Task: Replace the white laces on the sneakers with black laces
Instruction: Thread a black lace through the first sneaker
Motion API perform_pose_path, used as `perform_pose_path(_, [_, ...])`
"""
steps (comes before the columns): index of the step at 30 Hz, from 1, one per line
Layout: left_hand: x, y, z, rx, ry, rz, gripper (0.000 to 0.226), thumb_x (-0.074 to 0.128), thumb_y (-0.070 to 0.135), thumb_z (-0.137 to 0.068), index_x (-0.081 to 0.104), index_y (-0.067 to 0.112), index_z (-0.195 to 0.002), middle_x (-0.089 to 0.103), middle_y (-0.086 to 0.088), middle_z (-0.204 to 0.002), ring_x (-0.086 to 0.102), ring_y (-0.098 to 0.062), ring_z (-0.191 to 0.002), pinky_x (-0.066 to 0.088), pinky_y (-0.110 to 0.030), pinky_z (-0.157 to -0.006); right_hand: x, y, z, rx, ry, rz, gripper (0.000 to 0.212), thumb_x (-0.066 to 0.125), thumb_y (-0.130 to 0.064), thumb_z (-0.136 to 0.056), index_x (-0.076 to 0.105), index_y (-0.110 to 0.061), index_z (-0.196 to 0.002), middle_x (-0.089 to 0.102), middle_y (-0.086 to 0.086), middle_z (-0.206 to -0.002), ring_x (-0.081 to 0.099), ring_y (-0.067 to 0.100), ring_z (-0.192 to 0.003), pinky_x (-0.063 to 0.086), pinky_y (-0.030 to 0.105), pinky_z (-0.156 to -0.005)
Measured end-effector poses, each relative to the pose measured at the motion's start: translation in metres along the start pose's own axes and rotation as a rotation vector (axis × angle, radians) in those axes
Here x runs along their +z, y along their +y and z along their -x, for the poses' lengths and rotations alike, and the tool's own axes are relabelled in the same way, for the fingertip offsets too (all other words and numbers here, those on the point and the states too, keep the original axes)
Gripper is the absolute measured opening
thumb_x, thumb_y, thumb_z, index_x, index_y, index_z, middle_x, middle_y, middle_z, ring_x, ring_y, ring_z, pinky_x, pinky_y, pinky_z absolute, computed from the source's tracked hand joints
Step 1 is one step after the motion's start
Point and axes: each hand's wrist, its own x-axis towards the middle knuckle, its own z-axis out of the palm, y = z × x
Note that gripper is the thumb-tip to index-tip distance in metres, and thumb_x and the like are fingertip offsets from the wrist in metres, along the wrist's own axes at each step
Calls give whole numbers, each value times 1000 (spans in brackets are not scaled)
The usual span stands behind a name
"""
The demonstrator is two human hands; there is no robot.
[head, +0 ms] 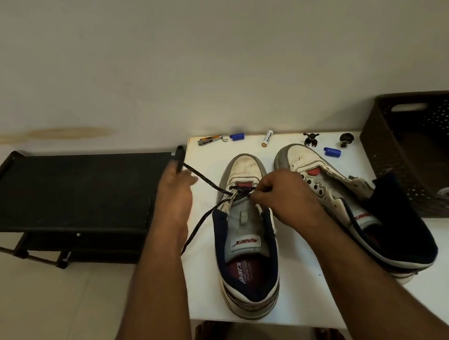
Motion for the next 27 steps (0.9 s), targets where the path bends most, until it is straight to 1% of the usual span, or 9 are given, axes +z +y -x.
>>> perform_pose_path(2, [-2,14,3,111,-21,272,34,52,8,-92,58,19,-124,69,-7,-109,69,-17,-95,48,-35,-97,2,4,-2,6,55,-76,13,67,-25,-85,76,-16,-86,72,-1,-78,64,10,-71,51,24,-68])
perform_pose_path(4, [3,30,18,249,-123,152,21,52,19,-96,68,17,-110,69,-10,-86,68,-20,-83,51,-32,-89,2,5,-3,-12,160,-282,18,68,-19,-85,73,-17,-103,70,-5,-96,65,8,-83,52,23,-75])
perform_pose_path(8, [20,46,39,394,-441,-160,15,60,15,-92,73,14,-100,62,-10,-66,59,-11,-64,51,-22,-66,-9,0,-1,-287,106,-579,83,74,-6,-78,36,-48,-138,29,-31,-142,40,7,-133,39,21,-102])
perform_pose_path(12, [13,46,39,333,-610,-131,39,60,3,-91,58,21,-126,60,-12,-63,59,-12,-63,49,-22,-64,-12,-4,4,-337,-122,-607,35,72,-12,-82,68,-33,-110,28,-15,-155,19,-3,-142,24,23,-110])
perform_pose_path(14, [4,43,34,374,-431,-142,38,63,1,-89,60,22,-121,63,-9,-64,62,-10,-65,50,-22,-68,-13,-6,6,-243,-134,-771,3,67,-10,-85,70,-11,-85,57,-3,-135,44,9,-133,34,30,-105])
perform_pose_path(16, [-4,33,22,385,-122,-205,28,63,3,-89,65,24,-108,68,-4,-71,66,-9,-74,52,-26,-76,-18,-7,7,-225,-101,-914,9,61,-6,-88,63,-1,-81,73,8,-91,67,21,-95,48,26,-85])
perform_pose_path(20, [-21,9,-1,257,375,-344,17,64,11,-89,67,26,-95,68,1,-95,66,-19,-96,50,-30,-85,-36,-5,8,-310,-4,-997,13,66,-13,-82,61,-7,-71,51,9,-54,54,26,-52,47,27,-56])
perform_pose_path(23, [-16,11,1,403,224,-415,32,69,19,-87,65,32,-116,58,4,-123,60,-15,-102,52,-32,-85,-40,-6,9,-341,82,-967,17,71,-11,-79,65,-19,-65,56,8,-60,48,18,-46,41,21,-45])
perform_pose_path(27, [19,35,31,385,-330,-136,42,69,12,-87,63,34,-123,64,13,-119,57,-6,-62,45,-18,-48,-35,-18,14,-363,62,-936,15,71,-5,-80,64,-14,-69,59,0,-57,46,10,-45,39,23,-45])
